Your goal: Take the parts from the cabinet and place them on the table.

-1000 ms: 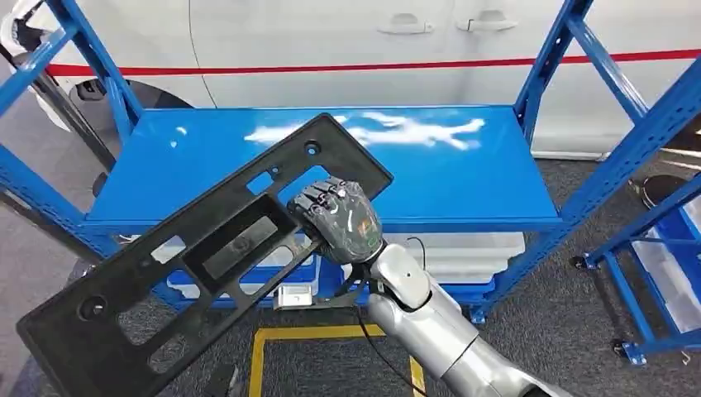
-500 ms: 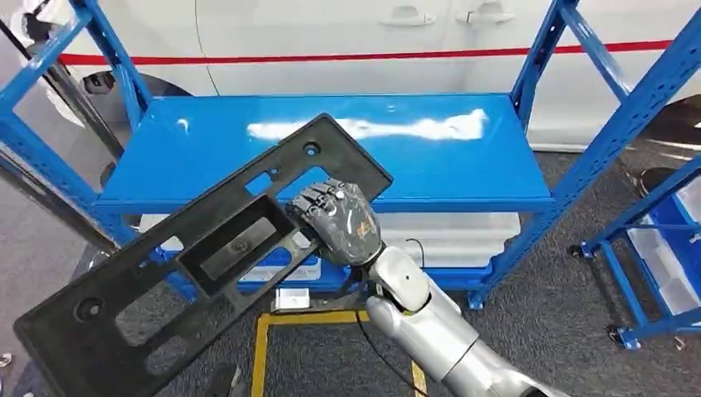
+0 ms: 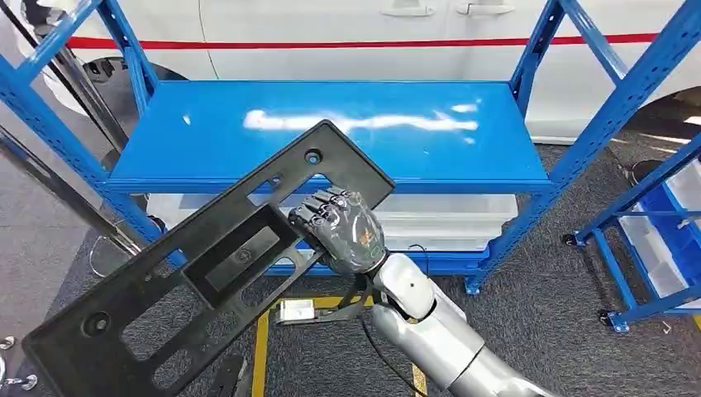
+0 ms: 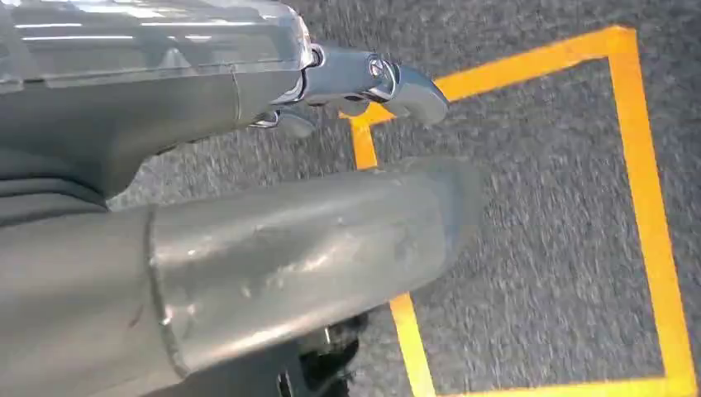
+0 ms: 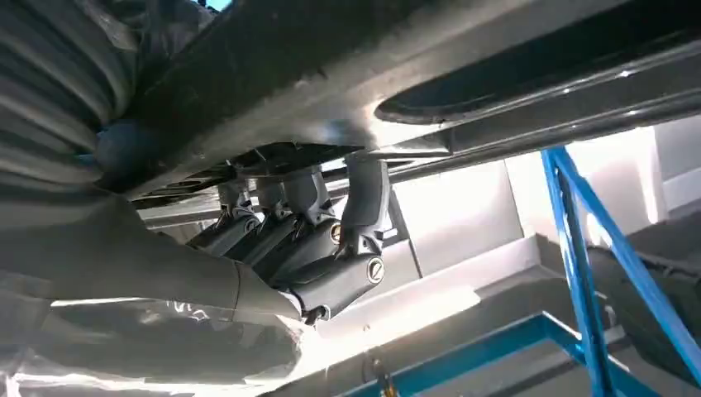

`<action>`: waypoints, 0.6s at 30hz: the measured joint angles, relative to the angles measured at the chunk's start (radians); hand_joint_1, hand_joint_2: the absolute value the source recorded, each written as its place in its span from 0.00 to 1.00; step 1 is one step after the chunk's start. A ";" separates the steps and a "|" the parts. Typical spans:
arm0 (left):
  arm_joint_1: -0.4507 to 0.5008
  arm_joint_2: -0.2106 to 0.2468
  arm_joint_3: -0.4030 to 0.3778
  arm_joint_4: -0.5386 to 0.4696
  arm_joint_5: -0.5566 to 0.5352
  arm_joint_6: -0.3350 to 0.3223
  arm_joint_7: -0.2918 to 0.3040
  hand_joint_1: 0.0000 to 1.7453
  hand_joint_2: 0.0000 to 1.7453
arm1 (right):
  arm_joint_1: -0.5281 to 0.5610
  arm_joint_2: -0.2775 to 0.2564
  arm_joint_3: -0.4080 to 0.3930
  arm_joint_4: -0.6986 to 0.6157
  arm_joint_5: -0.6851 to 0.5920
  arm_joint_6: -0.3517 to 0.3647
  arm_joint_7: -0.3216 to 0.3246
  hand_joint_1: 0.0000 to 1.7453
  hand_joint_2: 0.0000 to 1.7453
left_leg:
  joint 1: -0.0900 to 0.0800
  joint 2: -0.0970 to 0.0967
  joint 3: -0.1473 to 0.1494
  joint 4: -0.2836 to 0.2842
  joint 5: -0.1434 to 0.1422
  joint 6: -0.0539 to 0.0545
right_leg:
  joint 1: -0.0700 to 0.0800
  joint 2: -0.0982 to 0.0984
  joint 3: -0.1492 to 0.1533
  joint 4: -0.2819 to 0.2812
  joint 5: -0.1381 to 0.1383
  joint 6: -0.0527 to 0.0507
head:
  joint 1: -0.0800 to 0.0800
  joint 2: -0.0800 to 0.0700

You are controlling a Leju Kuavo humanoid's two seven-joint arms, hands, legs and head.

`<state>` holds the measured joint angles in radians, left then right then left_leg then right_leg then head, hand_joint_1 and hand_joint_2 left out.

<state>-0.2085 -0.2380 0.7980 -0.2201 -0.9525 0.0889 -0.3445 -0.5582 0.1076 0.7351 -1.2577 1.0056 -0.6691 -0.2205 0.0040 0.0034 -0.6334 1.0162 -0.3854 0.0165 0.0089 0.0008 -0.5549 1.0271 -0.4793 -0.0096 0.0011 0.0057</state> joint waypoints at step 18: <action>-0.001 0.012 -0.016 0.000 -0.020 -0.003 0.001 0.00 0.00 | 0.038 0.002 0.003 -0.032 -0.018 -0.020 0.001 1.00 1.00 | 0.017 -0.004 0.093 -0.013 -0.075 0.000 | -0.032 -0.007 -0.138 0.011 0.098 0.038 | -0.001 0.000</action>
<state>-0.2096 -0.2262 0.7820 -0.2201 -0.9728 0.0858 -0.3437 -0.5199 0.1099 0.7385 -1.2894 0.9880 -0.6893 -0.2197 0.0212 -0.0002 -0.5399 1.0028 -0.4605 0.0170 -0.0231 -0.0064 -0.6926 1.0386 -0.3811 0.0279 0.0000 0.0057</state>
